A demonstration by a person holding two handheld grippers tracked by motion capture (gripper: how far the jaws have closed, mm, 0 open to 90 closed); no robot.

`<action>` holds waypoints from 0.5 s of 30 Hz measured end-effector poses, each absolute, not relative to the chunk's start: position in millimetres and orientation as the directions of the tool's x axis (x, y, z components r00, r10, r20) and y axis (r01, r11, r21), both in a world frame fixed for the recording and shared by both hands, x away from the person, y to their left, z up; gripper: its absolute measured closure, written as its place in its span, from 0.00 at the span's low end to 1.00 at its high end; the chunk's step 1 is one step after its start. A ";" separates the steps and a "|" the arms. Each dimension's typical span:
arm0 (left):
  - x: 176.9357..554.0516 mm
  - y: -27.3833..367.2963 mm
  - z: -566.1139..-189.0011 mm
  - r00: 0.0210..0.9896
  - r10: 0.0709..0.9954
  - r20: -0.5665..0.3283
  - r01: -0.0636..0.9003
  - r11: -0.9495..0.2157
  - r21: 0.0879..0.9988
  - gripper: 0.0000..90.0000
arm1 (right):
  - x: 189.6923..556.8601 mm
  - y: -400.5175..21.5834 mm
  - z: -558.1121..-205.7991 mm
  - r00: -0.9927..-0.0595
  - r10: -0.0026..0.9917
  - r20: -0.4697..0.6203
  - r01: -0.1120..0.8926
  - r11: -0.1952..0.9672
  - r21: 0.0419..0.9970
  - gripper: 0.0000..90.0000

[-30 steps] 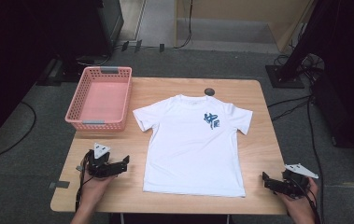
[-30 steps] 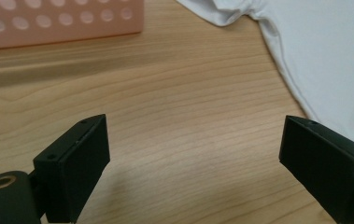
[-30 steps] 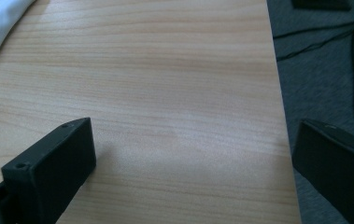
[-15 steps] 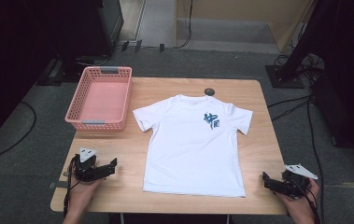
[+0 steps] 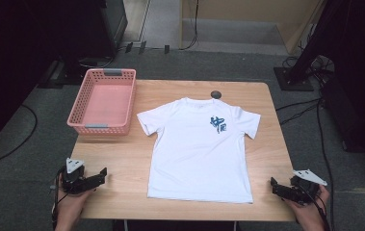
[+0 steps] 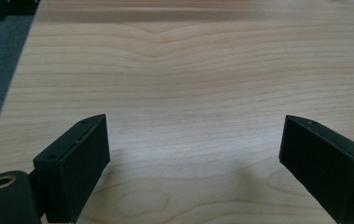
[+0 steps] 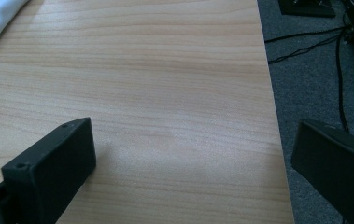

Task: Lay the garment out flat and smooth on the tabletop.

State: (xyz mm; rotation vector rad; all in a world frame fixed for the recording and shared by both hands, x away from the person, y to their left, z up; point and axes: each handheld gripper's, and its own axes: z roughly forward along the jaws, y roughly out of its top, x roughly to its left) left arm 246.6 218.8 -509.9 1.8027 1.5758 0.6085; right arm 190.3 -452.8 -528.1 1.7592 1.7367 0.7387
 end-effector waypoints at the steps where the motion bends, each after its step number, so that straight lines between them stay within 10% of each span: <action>1: 245.7 220.5 -510.0 0.165 0.983 -0.075 0.677 -0.058 0.734 0.10 | 190.3 -452.8 -528.1 0.012 1.000 0.002 0.695 -0.010 0.719 0.00; 15: 235.0 244.9 -515.9 0.117 0.991 -0.057 0.690 -0.039 0.723 0.10 | 190.2 -452.3 -528.1 0.018 1.000 0.004 0.695 -0.016 0.718 0.00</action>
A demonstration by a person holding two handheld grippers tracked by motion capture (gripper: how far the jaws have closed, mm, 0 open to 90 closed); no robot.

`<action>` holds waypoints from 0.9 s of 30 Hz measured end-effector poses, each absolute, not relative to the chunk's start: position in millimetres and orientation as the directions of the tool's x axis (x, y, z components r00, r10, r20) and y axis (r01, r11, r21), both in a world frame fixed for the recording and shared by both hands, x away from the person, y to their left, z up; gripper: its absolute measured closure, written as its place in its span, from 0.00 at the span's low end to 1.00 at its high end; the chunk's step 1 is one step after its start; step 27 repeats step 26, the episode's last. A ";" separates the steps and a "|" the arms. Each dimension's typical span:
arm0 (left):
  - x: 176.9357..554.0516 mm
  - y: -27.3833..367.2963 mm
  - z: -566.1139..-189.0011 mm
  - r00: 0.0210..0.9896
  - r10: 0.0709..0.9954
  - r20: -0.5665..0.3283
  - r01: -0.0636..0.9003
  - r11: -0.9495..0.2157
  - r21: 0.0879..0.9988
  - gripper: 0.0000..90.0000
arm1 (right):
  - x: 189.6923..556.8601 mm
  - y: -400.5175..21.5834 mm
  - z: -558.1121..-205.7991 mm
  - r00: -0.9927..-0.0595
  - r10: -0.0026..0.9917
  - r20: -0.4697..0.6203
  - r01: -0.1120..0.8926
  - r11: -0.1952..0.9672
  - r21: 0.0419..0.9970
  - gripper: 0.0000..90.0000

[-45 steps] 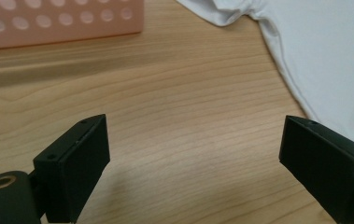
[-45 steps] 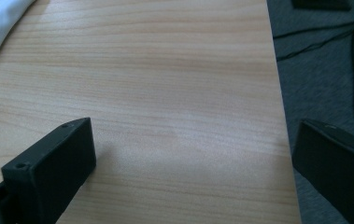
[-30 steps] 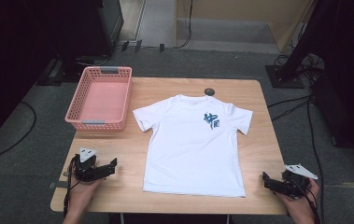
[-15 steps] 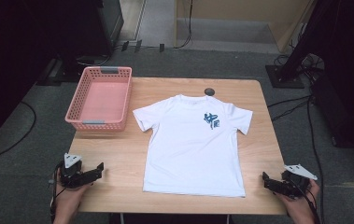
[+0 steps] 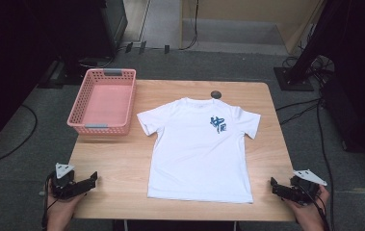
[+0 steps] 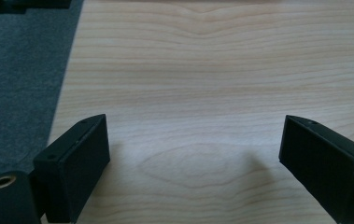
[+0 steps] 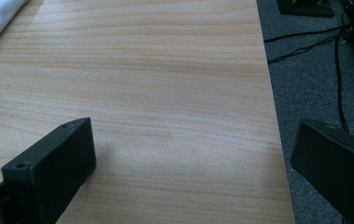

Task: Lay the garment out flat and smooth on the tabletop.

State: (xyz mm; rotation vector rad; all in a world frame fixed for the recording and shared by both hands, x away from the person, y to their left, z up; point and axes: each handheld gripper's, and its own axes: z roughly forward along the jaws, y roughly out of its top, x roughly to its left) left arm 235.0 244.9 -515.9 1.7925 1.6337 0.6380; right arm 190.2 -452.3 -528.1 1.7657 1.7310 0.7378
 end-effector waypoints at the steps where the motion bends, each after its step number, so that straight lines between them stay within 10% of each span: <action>1: 234.6 246.4 -516.5 0.111 0.992 -0.058 0.692 -0.035 0.721 0.10 | 190.2 -452.4 -528.1 0.018 1.000 0.005 0.696 -0.016 0.718 0.00; 27: 233.3 257.3 -519.5 0.083 0.996 -0.021 0.679 -0.041 0.733 0.10 | 187.7 -445.8 -527.2 0.034 0.998 -0.049 0.680 0.013 0.733 0.00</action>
